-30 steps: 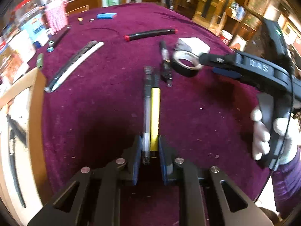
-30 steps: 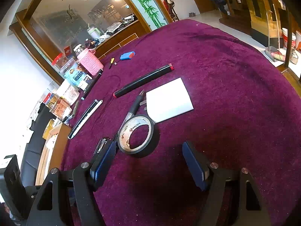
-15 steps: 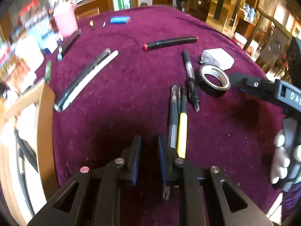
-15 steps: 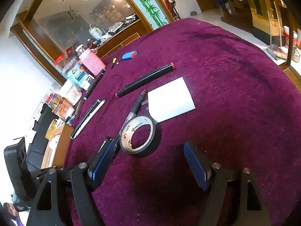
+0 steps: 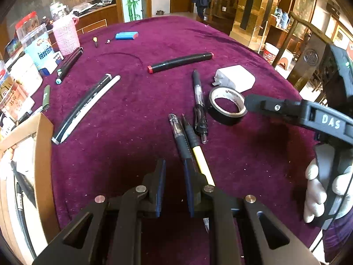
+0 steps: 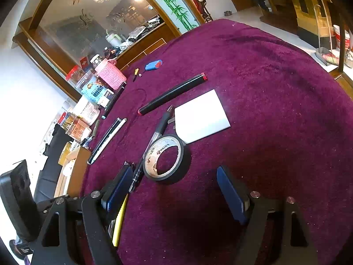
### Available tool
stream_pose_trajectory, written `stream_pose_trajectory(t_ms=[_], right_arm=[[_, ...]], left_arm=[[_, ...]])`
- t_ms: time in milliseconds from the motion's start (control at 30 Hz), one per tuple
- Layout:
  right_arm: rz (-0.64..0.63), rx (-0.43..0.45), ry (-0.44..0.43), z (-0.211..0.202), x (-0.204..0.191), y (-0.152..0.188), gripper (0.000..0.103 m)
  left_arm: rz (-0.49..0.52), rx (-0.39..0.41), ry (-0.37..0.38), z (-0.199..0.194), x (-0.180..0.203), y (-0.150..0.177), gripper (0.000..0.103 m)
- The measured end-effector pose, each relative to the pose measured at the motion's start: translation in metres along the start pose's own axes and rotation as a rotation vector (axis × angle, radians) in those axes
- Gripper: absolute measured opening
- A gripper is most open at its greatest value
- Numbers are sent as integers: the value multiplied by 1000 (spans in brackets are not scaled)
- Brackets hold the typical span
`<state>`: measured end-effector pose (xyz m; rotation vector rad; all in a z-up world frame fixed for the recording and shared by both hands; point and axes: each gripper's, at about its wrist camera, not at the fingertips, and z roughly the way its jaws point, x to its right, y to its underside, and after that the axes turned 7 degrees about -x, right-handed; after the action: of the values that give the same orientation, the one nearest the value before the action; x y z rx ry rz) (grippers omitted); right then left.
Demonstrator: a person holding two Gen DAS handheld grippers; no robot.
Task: Organize rigid objects
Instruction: 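Grasp the clear ballpoint pen with the left tool while the right tool grasps the yellow pen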
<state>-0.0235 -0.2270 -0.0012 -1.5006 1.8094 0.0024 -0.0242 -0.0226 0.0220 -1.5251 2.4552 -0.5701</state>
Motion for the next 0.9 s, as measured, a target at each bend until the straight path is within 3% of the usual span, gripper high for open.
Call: stream_pose_trajectory(t_ms=[100,200,333,400,533,767,900], right_arm=[[0,0,0,0,0,0,82],[1,0,0,0,0,0,83],[-2,-1,-1,0,0,0,83],[-3,-1,0,0,0,-1,84],[-3,-1,-3,-1,-1,-1,84],[-4,-1,-2,-1,0,-1,84],[-11,-2,0,-1,-2,-1,85]], left_arm=[[15,-22,-72,7,3,-1,16],[14,-28,-77,10,0,2,16],[-37,40,27,-10,-5,4,19],[-29,59,35,-14,-1,0,32],[10,-16,-38,9,8,0,37],[13,-14,-44,8,7,5,38],[54,6,-139,14,24,-6,42]])
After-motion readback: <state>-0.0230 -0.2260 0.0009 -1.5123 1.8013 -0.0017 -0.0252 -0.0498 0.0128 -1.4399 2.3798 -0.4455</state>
